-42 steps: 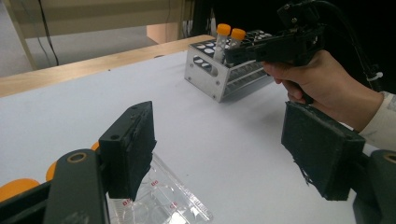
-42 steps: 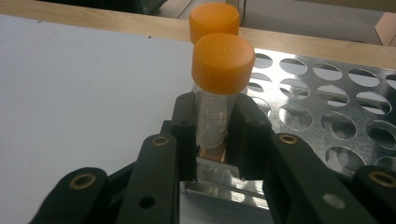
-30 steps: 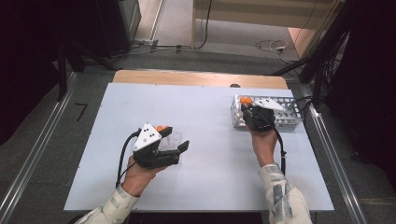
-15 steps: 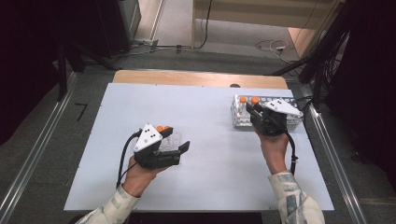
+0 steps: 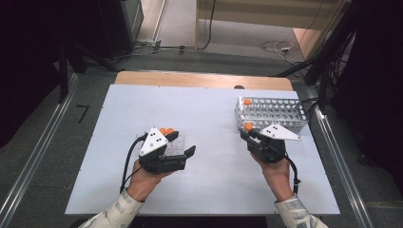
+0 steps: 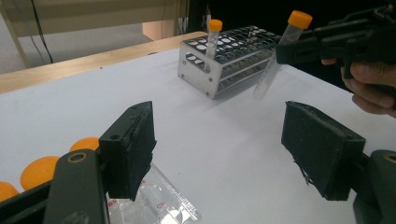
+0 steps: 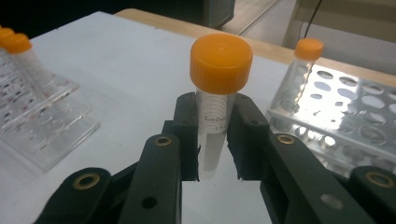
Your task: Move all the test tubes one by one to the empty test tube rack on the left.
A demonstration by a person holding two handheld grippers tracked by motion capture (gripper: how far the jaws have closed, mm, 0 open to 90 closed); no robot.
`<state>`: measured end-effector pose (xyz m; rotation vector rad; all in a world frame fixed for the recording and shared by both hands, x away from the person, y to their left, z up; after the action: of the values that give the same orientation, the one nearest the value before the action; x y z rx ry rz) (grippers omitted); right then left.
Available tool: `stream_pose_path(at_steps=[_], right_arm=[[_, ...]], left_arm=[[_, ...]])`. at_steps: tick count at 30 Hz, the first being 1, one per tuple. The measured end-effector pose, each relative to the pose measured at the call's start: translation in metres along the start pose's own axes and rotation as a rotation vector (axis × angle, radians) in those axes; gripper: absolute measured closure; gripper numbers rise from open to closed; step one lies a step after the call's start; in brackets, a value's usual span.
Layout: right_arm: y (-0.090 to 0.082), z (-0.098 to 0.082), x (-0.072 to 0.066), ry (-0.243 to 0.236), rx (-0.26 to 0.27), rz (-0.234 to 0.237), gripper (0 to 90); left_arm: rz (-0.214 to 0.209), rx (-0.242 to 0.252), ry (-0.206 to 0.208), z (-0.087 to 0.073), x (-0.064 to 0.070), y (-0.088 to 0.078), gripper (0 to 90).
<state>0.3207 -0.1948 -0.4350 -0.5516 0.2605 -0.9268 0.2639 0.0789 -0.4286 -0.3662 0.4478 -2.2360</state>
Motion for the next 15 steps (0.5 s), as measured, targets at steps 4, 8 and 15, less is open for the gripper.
stream_pose_path(at_steps=[4, 8, 15], right_arm=[[0.002, -0.008, -0.009, -0.012, -0.022, 0.03, 71.9], [0.003, -0.012, -0.019, -0.033, -0.035, 0.057, 71.9], [0.007, -0.014, -0.037, -0.058, -0.045, 0.102, 71.9]], left_arm=[[-0.004, -0.003, 0.004, -0.001, 0.002, 0.001, 25.4], [-0.008, -0.004, 0.007, -0.001, 0.005, 0.002, 25.4], [-0.015, -0.006, 0.012, -0.001, 0.008, 0.003, 25.5]])
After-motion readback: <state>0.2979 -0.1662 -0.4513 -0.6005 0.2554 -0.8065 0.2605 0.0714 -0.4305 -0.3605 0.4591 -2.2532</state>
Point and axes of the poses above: each handheld gripper's, and its own axes: y roughly forward along the jaws, z roughly out of its top, x roughly to its right, the point moved 4 cm from there along y, roughly forward along the jaws, and after that the axes turned 6 degrees about -x, right-handed, at the moved point
